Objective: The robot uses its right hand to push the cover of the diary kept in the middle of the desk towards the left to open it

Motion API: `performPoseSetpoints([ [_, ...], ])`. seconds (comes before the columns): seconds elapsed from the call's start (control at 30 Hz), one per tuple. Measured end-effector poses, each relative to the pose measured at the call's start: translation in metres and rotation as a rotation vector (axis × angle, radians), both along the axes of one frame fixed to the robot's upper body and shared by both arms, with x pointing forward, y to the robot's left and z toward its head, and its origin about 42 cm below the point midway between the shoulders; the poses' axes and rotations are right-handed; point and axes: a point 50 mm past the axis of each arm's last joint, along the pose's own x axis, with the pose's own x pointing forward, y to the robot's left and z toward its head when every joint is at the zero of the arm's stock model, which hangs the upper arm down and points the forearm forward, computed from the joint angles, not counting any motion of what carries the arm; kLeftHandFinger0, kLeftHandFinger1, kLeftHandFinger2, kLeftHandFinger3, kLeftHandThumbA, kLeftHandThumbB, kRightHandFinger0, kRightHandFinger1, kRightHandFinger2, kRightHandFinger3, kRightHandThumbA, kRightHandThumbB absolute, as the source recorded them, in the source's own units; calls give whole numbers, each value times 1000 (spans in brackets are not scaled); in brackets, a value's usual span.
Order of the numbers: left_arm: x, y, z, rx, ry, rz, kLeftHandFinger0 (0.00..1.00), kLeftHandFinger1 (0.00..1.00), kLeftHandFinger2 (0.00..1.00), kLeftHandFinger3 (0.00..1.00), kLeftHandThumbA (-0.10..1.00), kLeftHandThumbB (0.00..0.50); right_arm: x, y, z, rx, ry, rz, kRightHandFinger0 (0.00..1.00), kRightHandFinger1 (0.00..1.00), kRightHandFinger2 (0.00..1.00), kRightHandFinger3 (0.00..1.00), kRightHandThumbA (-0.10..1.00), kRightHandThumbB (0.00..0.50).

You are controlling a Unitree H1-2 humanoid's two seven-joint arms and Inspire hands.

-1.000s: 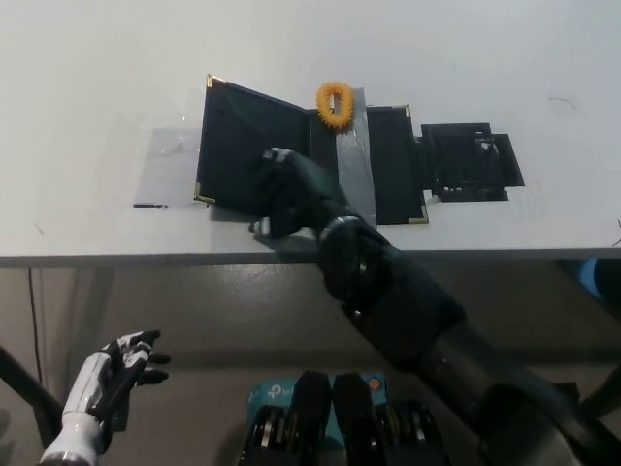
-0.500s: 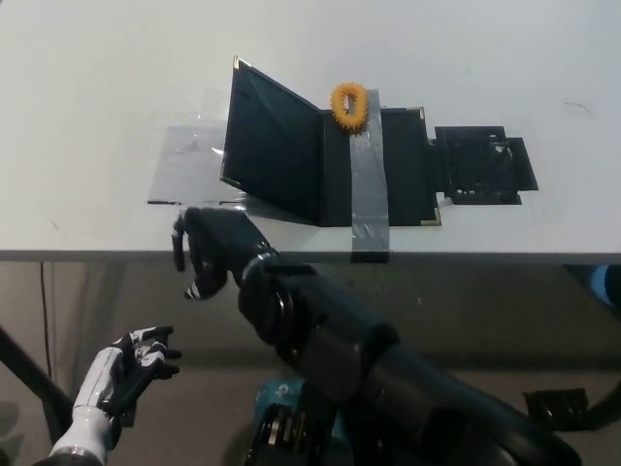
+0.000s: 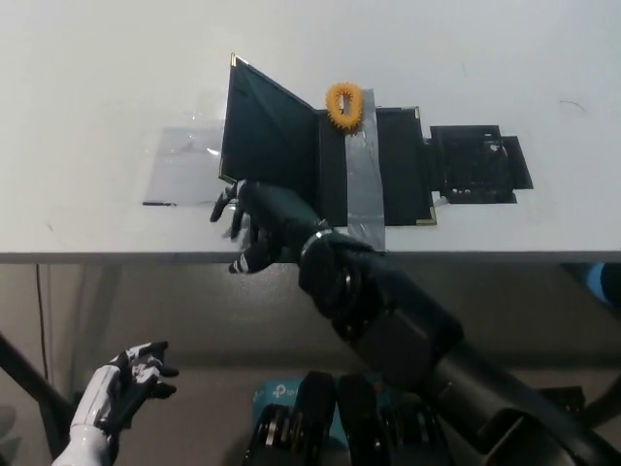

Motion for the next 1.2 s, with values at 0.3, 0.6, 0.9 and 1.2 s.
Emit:
performPoseSetpoints([
  [0.3, -13, -4, -12, -26, 34, 18, 698, 478, 504, 693, 460, 253, -21, 4, 71, 176, -14, 77, 1000, 1000, 1000, 788, 1000, 265],
  [0.6, -14, -5, -13, -55, 35, 43, 721, 491, 507, 680, 493, 266, -31, -31, 119, 467, 27, 87, 952, 1000, 1000, 1000, 1000, 246],
  [0.9, -15, -2, -14, -59, 40, 60, 766, 507, 556, 723, 534, 265, -52, -156, 116, 792, -38, -69, 352, 440, 548, 768, 1000, 147],
  [1.2, -16, -2, -15, -60, 44, 62, 739, 526, 607, 768, 544, 258, -84, -243, 49, 934, 23, -266, 399, 416, 485, 722, 1000, 122],
])
